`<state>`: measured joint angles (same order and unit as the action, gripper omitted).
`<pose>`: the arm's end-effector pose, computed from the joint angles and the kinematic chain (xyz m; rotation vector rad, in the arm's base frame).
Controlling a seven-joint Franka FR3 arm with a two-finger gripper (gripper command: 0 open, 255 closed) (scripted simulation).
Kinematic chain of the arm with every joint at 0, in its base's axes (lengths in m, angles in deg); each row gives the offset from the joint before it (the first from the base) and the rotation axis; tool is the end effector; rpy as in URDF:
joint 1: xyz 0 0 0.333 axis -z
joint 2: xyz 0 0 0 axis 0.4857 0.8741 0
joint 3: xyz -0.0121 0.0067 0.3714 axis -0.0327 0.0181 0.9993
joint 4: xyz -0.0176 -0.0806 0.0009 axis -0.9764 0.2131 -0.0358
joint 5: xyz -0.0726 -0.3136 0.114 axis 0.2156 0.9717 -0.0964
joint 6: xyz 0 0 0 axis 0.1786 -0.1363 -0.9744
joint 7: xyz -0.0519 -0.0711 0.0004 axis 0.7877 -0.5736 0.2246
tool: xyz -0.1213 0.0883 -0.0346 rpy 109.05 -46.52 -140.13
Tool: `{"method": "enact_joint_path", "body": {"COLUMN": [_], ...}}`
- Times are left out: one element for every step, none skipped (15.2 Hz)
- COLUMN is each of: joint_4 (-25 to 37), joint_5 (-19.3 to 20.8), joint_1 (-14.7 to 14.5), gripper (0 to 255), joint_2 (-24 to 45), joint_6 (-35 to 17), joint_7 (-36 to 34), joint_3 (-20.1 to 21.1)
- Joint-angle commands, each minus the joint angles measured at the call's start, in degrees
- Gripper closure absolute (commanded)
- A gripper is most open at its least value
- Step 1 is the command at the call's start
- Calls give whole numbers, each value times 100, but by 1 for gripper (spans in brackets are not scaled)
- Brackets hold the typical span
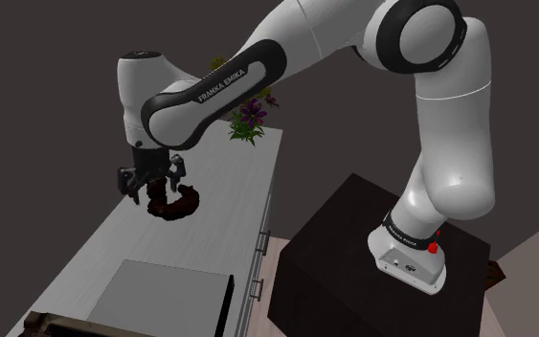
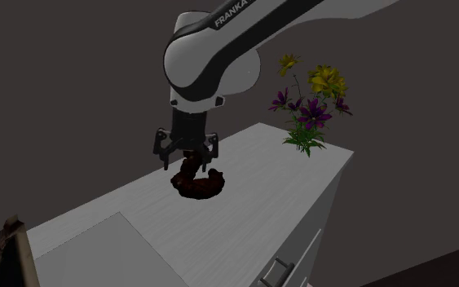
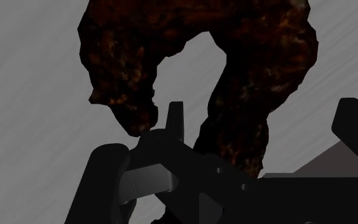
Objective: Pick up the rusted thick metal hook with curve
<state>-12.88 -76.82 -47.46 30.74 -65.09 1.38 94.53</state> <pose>0.5341 0.3959 0.3603 -2.9686 0.1968 0.0055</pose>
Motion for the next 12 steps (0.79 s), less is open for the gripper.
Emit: {"method": "enact_joint_path", "body": {"joint_4": [-33, -34, -33, -25, -17, -15, -14, -16, -17, -14, -17, -19], "joint_5": [39, 38, 39, 39, 41, 42, 41, 42, 41, 41, 41, 41], "joint_1": [-20, -20, -20, -17, -19, -21, -21, -20, -19, -17, -17, -17], "gripper": [0, 0, 0, 255, 255, 255, 255, 255, 255, 255, 255, 255], "joint_2": [116, 115, 116, 122, 129, 130, 130, 131, 129, 131, 131, 132], "joint_6": [-147, -147, -147, -145, -144, -143, -142, -145, -144, -143, -146, -149], "joint_7": [-7, -7, -7, -2, -3, -5, -4, -3, -2, 1, 0, 1], "joint_3": [-27, -27, -27, -29, -30, -30, -30, -30, -30, -31, -31, -31]}}
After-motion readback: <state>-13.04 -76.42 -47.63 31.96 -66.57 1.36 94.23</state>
